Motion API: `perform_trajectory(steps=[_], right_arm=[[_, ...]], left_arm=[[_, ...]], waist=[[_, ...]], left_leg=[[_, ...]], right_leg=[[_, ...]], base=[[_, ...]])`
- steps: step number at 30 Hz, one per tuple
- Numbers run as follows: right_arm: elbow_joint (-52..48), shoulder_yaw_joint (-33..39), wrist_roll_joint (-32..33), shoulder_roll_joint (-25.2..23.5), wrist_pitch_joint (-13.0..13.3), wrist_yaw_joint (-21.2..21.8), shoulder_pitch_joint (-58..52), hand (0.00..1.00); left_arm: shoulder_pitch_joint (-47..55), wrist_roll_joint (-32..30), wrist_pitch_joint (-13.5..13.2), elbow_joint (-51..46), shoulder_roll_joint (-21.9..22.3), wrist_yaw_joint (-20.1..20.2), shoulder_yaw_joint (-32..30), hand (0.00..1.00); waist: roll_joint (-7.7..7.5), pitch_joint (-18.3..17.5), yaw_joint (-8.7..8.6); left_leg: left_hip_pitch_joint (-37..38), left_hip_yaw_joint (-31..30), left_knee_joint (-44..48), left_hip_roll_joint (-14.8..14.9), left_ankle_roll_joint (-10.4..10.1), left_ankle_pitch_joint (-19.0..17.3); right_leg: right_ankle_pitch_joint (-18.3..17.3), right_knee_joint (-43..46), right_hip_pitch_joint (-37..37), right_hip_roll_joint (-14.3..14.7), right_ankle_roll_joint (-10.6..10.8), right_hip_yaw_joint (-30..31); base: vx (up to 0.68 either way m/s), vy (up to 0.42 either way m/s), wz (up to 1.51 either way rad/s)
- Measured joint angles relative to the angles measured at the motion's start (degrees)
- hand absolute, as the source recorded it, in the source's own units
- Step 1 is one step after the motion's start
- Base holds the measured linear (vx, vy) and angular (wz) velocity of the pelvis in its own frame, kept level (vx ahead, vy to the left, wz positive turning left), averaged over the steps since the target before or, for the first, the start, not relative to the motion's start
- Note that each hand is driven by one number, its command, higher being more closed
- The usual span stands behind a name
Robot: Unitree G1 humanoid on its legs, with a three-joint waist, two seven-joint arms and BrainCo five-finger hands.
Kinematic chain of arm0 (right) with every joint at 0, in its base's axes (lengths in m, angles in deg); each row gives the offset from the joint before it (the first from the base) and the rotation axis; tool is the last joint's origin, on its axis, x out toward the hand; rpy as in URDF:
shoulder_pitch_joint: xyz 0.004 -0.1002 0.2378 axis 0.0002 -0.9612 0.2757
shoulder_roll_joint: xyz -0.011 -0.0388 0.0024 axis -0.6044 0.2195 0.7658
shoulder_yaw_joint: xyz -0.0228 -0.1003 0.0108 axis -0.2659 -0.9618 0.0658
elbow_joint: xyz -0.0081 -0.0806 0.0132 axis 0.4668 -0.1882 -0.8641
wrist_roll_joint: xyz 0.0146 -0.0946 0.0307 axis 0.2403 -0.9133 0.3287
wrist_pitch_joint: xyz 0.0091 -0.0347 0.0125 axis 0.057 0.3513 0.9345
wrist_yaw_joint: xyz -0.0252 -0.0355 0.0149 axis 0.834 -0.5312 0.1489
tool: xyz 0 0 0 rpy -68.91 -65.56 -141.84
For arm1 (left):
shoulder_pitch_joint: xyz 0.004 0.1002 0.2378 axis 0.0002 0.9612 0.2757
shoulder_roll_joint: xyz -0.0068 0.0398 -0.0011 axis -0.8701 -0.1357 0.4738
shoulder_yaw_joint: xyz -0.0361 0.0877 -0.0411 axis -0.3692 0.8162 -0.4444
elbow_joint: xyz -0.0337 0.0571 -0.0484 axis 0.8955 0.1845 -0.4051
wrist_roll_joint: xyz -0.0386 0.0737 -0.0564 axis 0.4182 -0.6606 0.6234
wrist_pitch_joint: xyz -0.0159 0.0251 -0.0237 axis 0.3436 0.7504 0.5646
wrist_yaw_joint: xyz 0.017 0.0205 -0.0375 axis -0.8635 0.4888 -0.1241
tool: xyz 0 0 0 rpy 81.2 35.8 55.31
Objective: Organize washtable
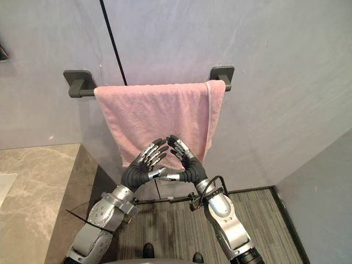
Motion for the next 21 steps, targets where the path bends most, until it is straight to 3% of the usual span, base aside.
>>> perform_trajectory(steps=[2, 3, 4, 15, 21], right_arm=[[6.2, 6.8, -1.4, 0.1, -0.3, -1.4, 4.3, 0.00], [9.9, 11.3, -3.1, 0.4, -1.2, -3.6, 7.8, 0.00], [10.3, 11.7, -5.2, 0.5, -1.2, -5.2, 9.7, 0.00], [11.0, 14.3, -5.2, -0.1, -1.3, -6.3, 12.0, 0.00], [10.0, 16.1, -5.2, -3.7, -1.4, -4.4, 2.9, 0.00]], left_arm=[[-4.8, -6.2, 0.0, 6.0, 2.4, -1.9, -2.8, 0.00], [-8.5, -13.6, 0.0, 9.7, 2.9, -4.9, -4.9, 0.00], [-12.5, -24.4, 0.2, 13.0, 4.4, -11.0, -5.6, 0.00], [-13.0, -25.4, 0.5, 16.1, 4.6, -12.2, -9.6, 0.00], [-10.0, -25.3, 1.0, 16.1, 6.0, -12.8, -13.8, 0.00]], waist=[[0.02, 0.1, -0.12], [-0.05, 0.3, -0.24], [0.04, 1.0, -0.29], [-0.70, 3.6, -0.20], [-0.77, 3.6, -0.29]], left_leg=[[-2.0, -0.4, 0.1, 0.0, 0.5, 0.6], [-2.5, -0.2, 0.3, -0.1, 0.6, 0.9], [-2.6, -0.3, 0.4, 0.0, 0.7, 1.0], [-2.9, -0.2, 0.0, -0.1, 0.8, 1.1], [-1.3, 0.0, 0.3, -0.2, 0.9, 1.1]], right_leg=[[0.5, -0.1, -1.5, -0.1, 0.0, -0.4], [0.9, -0.4, -1.7, -0.2, 0.0, -0.4], [0.9, -0.4, -1.8, -0.1, 0.0, -0.4], [1.1, 0.6, -2.9, -0.2, 0.2, 0.4], [1.2, -0.3, -0.8, -0.3, 0.2, 0.4]], base=[[0.05, 0.007, 0.09], [0.15, -0.008, -0.02], [0.13, -0.006, -0.02], [-0.03, 0.008, -0.03], [0.06, -0.004, 0.00]])
